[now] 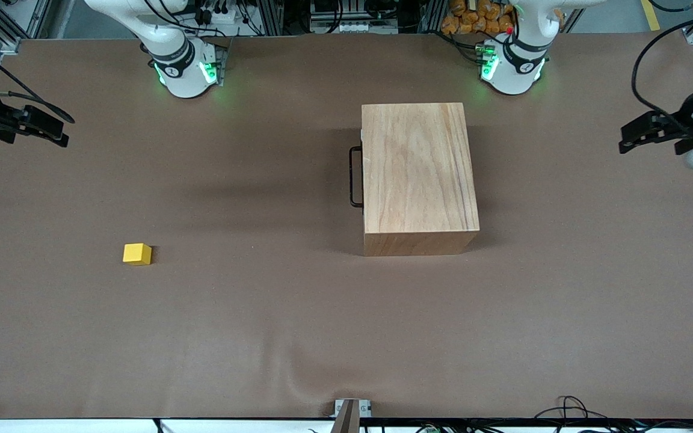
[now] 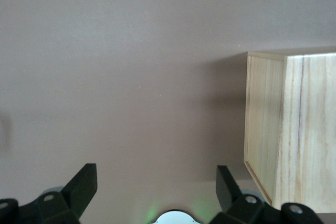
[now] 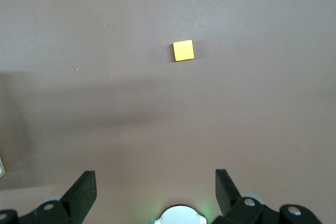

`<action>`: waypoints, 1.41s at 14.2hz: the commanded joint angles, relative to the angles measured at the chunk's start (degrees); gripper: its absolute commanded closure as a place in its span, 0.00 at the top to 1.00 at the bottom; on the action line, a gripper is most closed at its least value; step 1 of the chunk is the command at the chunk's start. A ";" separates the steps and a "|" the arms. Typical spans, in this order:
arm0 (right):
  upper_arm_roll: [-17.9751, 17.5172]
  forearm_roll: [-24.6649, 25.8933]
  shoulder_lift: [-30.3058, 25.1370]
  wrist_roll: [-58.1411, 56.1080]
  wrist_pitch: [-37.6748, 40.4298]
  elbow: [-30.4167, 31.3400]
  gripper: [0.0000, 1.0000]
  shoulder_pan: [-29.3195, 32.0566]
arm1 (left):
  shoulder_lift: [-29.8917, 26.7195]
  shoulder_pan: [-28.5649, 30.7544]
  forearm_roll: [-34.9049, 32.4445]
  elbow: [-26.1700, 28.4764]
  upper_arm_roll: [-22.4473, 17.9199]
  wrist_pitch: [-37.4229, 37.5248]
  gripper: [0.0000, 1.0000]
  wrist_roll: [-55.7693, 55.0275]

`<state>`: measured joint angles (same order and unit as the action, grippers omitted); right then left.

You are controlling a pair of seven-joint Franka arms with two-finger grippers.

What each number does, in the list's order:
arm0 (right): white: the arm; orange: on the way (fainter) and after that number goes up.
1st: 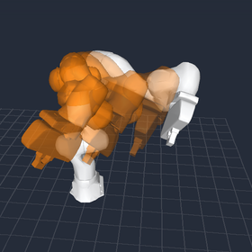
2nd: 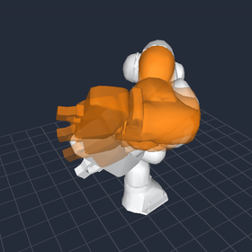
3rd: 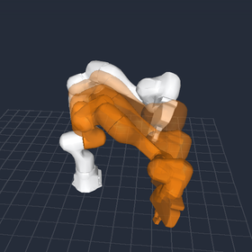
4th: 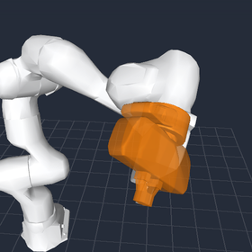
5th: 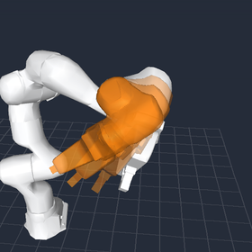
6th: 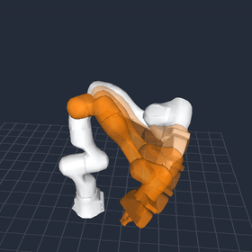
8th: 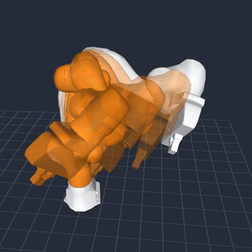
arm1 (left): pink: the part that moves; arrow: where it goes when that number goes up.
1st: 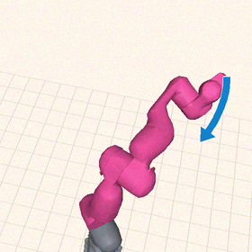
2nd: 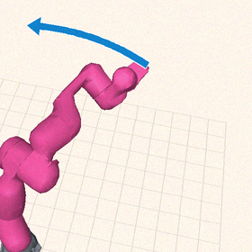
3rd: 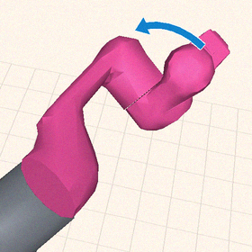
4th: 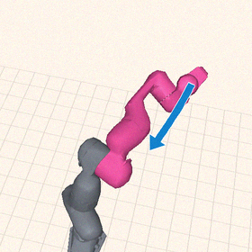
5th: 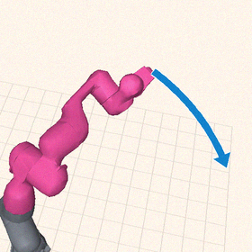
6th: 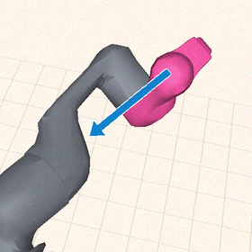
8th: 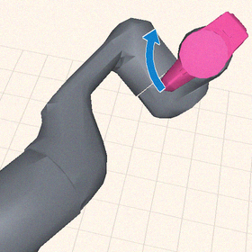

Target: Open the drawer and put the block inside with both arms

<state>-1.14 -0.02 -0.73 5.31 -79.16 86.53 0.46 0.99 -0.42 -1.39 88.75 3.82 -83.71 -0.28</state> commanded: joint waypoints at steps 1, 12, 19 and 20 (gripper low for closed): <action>-0.70 -0.68 -0.85 -0.30 -0.55 0.31 1.00 0.69 | 1.91 0.50 0.15 -0.86 3.72 0.57 1.00 -2.08; -1.32 -0.77 -0.85 -0.30 -1.61 1.45 1.00 -0.36 | 11.82 -17.23 0.25 -7.60 12.79 -2.95 1.00 -39.58; -1.23 -0.77 -0.85 -0.12 -0.73 3.55 1.00 -2.48 | 22.29 -29.89 -0.01 -15.10 12.18 -10.75 1.00 -54.72; -1.23 -0.77 -0.85 -0.47 -0.47 3.82 1.00 -2.48 | 23.44 -31.56 -0.10 -15.10 12.09 -12.51 1.00 -56.65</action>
<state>-2.60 -0.23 -0.77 5.25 -79.82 88.97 -1.95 21.33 -29.22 -1.10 76.26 16.58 -94.39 -53.65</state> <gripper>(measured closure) 0.000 0.000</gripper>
